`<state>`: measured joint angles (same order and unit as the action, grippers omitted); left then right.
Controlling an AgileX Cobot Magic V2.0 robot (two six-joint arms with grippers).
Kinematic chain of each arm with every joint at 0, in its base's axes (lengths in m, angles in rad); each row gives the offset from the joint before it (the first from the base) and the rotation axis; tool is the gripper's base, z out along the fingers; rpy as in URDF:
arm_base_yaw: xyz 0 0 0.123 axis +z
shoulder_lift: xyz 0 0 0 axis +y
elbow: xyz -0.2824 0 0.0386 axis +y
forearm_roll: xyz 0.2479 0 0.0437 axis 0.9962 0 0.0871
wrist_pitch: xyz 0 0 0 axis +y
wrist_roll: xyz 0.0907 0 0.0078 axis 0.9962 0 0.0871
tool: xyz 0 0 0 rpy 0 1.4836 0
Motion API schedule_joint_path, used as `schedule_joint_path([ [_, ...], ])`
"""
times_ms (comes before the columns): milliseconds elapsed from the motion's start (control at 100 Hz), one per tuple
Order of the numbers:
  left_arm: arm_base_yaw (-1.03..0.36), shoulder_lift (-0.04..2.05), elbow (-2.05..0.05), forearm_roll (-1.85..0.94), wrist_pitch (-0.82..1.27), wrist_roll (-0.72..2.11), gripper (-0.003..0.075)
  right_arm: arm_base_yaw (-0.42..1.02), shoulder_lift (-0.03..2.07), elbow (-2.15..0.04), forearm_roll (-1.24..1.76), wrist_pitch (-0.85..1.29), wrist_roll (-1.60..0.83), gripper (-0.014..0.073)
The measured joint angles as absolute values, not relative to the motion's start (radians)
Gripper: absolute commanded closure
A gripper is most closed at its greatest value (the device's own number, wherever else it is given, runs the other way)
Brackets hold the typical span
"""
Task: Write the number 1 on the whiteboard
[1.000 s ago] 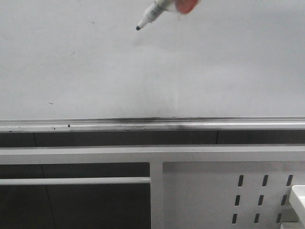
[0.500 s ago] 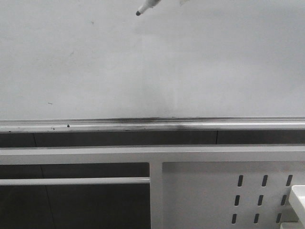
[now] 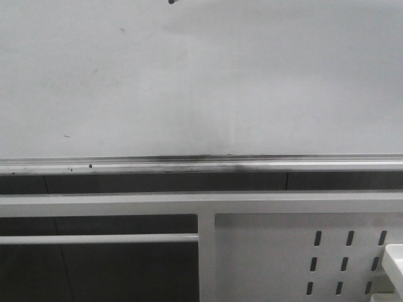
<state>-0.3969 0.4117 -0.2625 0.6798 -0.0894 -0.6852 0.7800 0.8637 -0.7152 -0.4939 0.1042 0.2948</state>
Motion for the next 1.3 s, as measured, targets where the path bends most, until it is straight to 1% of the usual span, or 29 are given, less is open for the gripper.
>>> schedule_joint_path([
  [130,-0.346,0.412,-0.263,0.677,-0.125,-0.685,0.0740,0.771,0.881,-0.715,-0.494,0.104,0.295,0.0663],
  [270,-0.323,0.412,-0.263,0.677,-0.153,-0.685,0.0740,0.739,0.901,-0.715,-0.496,0.085,0.295,0.0663],
  [650,-0.323,0.412,-0.263,0.677,-0.165,-0.687,0.0740,0.691,0.923,-0.715,-0.498,0.052,0.295,0.0663],
  [1100,-0.323,0.412,-0.263,0.677,-0.165,-0.687,0.0740,0.691,1.090,-0.715,-0.499,0.042,0.299,0.0663],
  [1300,-0.323,0.412,-0.263,0.677,-0.165,-0.687,0.0740,0.691,1.133,-0.715,-0.499,0.016,0.299,0.0663],
])
